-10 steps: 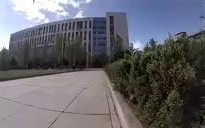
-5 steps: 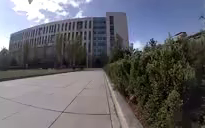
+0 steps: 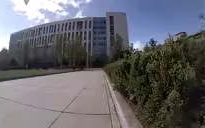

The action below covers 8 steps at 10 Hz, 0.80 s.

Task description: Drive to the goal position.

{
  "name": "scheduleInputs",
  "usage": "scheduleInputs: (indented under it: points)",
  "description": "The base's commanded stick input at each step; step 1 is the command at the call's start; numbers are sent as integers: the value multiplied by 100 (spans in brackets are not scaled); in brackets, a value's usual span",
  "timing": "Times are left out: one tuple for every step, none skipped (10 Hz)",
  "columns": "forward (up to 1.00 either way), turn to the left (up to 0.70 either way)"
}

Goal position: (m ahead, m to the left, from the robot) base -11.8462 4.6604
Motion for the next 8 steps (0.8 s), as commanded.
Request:
scheduleInputs:
  points:
    - [4,0]
    - [4,0]
    - [4,0]
    - [5,0]
    - [5,0]
    - [5,0]
    - [4,0]
    - [4,0]
